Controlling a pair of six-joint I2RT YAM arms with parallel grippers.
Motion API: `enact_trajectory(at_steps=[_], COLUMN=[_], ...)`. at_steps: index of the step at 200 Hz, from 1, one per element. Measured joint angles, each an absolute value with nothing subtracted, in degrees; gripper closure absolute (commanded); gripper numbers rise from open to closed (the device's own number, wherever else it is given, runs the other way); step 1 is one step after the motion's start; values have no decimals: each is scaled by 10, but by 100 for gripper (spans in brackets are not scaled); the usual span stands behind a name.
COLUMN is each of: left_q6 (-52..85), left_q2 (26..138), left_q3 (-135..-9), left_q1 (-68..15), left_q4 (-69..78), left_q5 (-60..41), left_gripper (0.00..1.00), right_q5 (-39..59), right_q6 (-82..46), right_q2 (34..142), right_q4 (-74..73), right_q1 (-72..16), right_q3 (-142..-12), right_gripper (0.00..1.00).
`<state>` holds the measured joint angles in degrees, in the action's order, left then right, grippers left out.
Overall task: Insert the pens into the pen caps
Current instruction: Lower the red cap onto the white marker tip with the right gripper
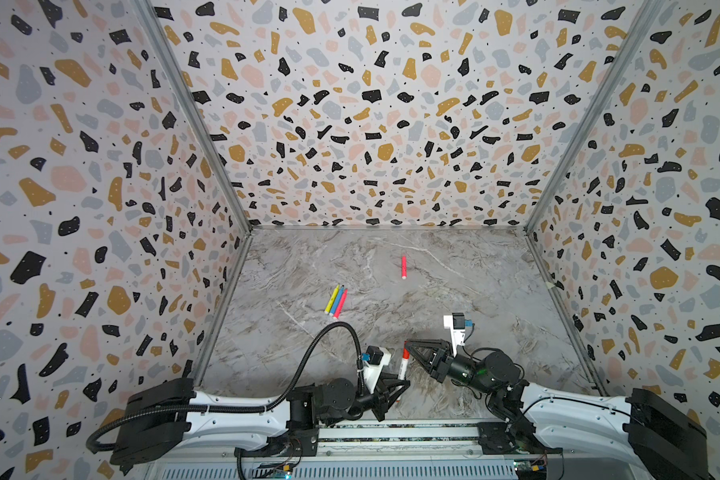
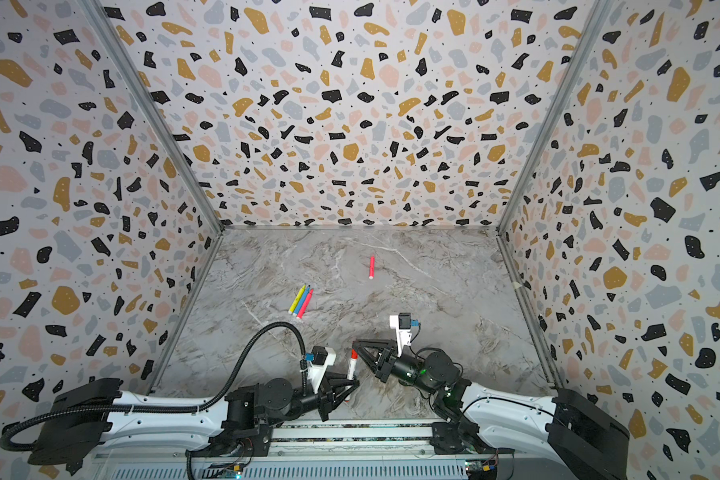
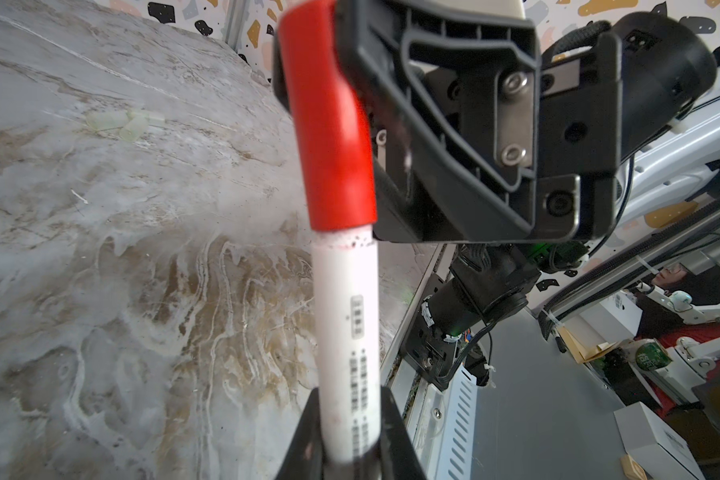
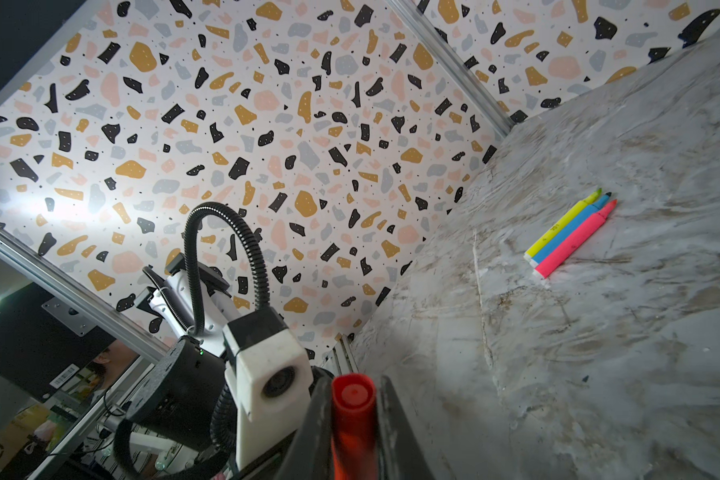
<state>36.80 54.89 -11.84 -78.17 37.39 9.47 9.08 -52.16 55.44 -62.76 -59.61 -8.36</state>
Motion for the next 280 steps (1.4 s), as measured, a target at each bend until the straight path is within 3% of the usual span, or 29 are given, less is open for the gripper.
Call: enact_trajectory(at_steps=[21,42,59,127,172,219,280], left_q6=[369,369,369,369,365,357,355], left_q2=[539,525,520,504,515,533,538], left_q3=[-116,-116,-116,-116,-116,-119,-121], left_q1=[-780,-780,-780,-780,-780,-780,-780], left_q4=[378,387,388,386,370,354,347], left_q5=[105,116,122,127,127,126,126], left_gripper=[100,100,100,100,100,100,100], right_q5=[87,88,86,9,-62,-7,90], right_q6=[-511,-500,-490,-463,-406,-359,-334], right_q2=[554,551,539,364,316,396,544], right_q4=[-616,-587,-569,-404,-175,-89,-72], right_q1=[-622,-651,-661,-661,-636,-544,-546], right_q3=[-82,-80,-77,-67,-181,-309,-379], right_gripper=[71,46,37,28,26,26,33])
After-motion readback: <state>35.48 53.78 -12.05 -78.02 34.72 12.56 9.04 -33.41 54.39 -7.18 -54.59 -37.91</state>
